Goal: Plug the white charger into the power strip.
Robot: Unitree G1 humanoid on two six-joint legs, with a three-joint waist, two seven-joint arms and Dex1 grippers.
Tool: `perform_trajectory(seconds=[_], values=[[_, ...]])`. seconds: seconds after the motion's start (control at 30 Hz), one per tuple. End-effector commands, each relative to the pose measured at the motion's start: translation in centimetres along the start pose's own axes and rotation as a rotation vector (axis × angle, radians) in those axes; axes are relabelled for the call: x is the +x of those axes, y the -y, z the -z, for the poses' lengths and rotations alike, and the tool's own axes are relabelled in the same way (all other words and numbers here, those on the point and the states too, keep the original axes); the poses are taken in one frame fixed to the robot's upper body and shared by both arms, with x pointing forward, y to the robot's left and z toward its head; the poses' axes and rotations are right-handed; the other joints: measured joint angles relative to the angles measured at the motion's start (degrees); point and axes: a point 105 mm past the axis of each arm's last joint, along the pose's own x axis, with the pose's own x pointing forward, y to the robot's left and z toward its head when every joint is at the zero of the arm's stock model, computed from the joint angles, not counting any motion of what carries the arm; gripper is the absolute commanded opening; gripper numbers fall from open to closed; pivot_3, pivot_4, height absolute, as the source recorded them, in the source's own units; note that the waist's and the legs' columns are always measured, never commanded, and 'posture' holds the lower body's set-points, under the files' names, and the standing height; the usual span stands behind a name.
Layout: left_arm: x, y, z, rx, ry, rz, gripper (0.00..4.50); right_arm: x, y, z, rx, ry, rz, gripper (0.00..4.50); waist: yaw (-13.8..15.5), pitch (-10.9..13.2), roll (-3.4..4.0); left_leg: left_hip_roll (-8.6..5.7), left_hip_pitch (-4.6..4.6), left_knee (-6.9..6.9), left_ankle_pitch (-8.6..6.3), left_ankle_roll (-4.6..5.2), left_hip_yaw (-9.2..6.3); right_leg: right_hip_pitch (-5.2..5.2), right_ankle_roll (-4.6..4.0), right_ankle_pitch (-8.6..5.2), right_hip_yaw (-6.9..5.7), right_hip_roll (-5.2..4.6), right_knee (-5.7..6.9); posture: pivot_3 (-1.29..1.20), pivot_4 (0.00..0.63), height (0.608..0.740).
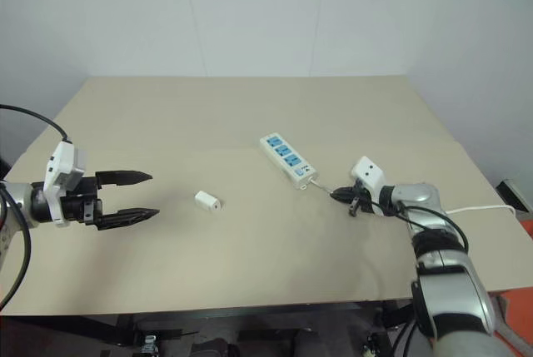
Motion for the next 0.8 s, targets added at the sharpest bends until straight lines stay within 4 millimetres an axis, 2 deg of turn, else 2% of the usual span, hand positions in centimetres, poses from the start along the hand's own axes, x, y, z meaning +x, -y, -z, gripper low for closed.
perform_trajectory(seconds=[0.03,0.1,0.2,0.37,0.43,0.63,0.8], values=[[-0.4,-0.1,-0.9,0.036,0.018,-0.007,4.5,-2.0,-1.1,-2.3,-0.081,0.08,-0.009,0.04,0.2,0.0,0.0,-0.01,-0.01,0.01,0.0,0.0,-0.04,-0.01,0.01,0.0,0.0,-0.01,0.01,0.0,0.15,0.74],[-0.3,-0.2,-0.8,0.033,0.017,-0.002,4.5,-2.6,-2.3,-0.9,-0.092,0.037,0.01,0.04,0.3,0.0,0.0,-0.01,-0.04,0.03,0.0,0.0,-0.04,-0.03,0.02,0.0,0.0,-0.04,0.01,0.0,0.15,0.74],[-0.1,-0.2,-0.8,0.034,0.019,0.015,4.5,-3.0,-3.2,0.2,0.003,0.008,0.037,0.04,0.41,0.0,0.0,-0.03,0.01,0.05,0.0,0.0,0.06,-0.01,0.02,0.01,0.0,-0.03,0.05,0.0,0.15,0.74],[0.3,-0.6,-1.1,0.043,0.029,0.029,4.5,-2.6,-3.8,0.2,0.02,0.004,0.09,1.57,0.14,0.0,0.0,-0.06,0.14,0.08,0.0,0.0,0.16,0.07,0.02,0.0,0.06,0.07,0.06,0.0,0.15,0.74],[0.3,-0.7,-1.1,0.046,0.028,0.033,4.5,-2.2,-3.8,-0.3,0.032,0.04,0.126,2.37,0.01,0.0,-0.01,-0.05,0.11,0.06,0.0,0.0,0.17,0.03,0.02,0.0,0.07,0.09,0.05,0.0,0.15,0.74],[0.1,-1.0,-1.1,0.052,0.032,0.025,4.5,-1.3,-4.6,-2.5,0.141,0.197,0.219,4.4,0.17,0.0,-0.01,-0.06,0.03,0.07,0.0,0.0,0.14,-0.03,0.02,0.0,0.06,0.09,0.08,0.0,0.15,0.74],[0.5,-0.5,-1.0,0.045,0.04,0.042,4.5,0.0,-5.3,-3.9,0.206,0.29,0.263,4.46,0.22,0.0,-0.01,-0.06,0.03,0.07,0.0,0.0,0.13,-0.02,0.02,0.0,0.06,0.09,0.07,0.0,0.15,0.74]])
